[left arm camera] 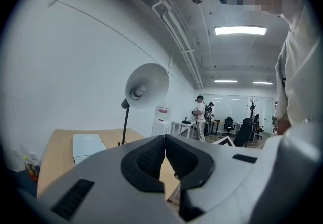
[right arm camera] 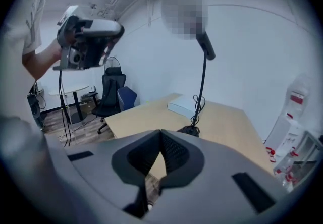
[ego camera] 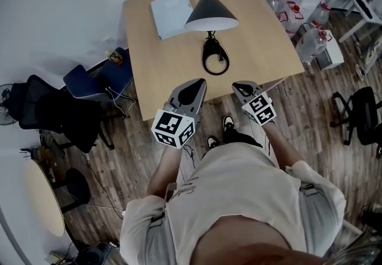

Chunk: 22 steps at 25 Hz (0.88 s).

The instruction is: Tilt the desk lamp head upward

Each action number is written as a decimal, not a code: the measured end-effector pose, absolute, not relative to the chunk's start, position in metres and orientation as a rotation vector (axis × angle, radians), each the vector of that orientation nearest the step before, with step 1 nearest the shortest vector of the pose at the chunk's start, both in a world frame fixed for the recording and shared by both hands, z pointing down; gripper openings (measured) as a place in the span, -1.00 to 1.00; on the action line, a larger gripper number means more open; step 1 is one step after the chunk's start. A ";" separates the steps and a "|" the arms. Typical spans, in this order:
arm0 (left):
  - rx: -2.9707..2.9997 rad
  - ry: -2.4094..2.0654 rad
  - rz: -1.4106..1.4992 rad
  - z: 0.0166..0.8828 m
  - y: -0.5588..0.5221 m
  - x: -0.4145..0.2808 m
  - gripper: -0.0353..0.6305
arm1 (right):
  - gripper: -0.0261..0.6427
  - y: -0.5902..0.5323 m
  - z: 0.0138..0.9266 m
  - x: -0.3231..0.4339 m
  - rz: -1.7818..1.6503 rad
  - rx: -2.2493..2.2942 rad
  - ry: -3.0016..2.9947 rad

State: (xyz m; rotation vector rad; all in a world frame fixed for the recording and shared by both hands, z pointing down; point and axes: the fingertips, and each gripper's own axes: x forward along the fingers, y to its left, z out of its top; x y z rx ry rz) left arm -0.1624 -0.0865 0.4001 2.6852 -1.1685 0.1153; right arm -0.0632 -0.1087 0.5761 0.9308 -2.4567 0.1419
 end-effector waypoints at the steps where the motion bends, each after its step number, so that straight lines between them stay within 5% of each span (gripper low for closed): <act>1: 2.687 -1.166 0.108 0.400 -0.085 -0.162 -0.84 | -0.94 -0.106 0.562 -0.063 0.119 0.945 -2.474; 22: 2.715 -1.299 0.084 0.361 -0.075 -0.166 -0.85 | -0.94 -0.069 0.334 -0.084 -0.322 1.031 -2.899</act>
